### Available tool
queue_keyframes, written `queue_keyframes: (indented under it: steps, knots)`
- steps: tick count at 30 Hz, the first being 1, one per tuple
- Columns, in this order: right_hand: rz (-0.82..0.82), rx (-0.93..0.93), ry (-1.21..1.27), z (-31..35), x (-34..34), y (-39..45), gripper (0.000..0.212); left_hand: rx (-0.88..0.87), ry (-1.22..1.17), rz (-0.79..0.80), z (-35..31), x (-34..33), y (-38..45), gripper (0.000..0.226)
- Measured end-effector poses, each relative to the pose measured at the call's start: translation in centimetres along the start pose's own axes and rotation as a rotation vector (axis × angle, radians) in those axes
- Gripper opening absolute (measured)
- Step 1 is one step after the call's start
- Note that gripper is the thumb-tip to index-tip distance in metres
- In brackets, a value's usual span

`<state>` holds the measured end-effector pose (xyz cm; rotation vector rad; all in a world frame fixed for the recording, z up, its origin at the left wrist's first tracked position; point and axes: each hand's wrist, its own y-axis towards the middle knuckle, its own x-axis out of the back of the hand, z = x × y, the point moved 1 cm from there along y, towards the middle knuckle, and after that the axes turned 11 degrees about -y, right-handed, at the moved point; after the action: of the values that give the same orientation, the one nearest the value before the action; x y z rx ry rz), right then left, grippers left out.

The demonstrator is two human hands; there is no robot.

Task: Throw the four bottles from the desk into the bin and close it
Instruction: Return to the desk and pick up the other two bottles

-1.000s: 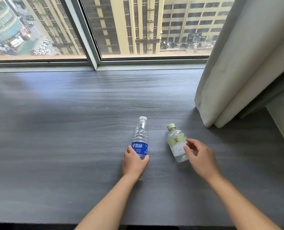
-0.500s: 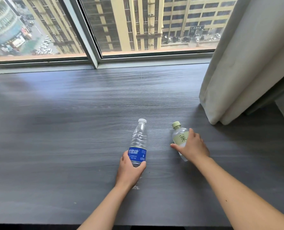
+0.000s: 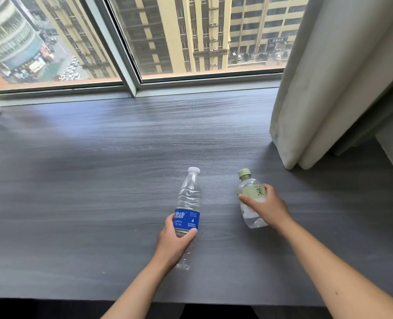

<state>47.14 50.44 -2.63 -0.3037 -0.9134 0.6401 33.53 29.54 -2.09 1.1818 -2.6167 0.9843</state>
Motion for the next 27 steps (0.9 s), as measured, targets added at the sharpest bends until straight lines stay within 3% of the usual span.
queue_keyframes:
  steps: [8,16,20,23,27]
  knots:
    - [0.120,-0.053,0.437,-2.8,2.0,-6.5,0.063,-0.034,-0.021,0.209,0.5,0.5,-3.7,0.052]
    - [0.035,-0.143,0.586,-5.9,-0.1,-17.0,0.080,-0.054,-0.026,0.417,2.7,2.4,-7.1,0.054]
    - [-0.023,-0.233,0.621,-9.5,-3.0,-23.2,0.066,-0.179,0.132,0.549,4.8,3.6,-8.7,0.037]
    - [-0.095,-0.315,0.635,-12.9,-4.9,-27.5,0.051,-0.243,0.295,0.641,6.2,3.9,-9.9,0.045]
    - [-0.200,-0.446,0.679,-18.1,-7.2,-33.3,0.049,-0.370,0.557,0.730,7.8,2.9,-11.7,0.058]
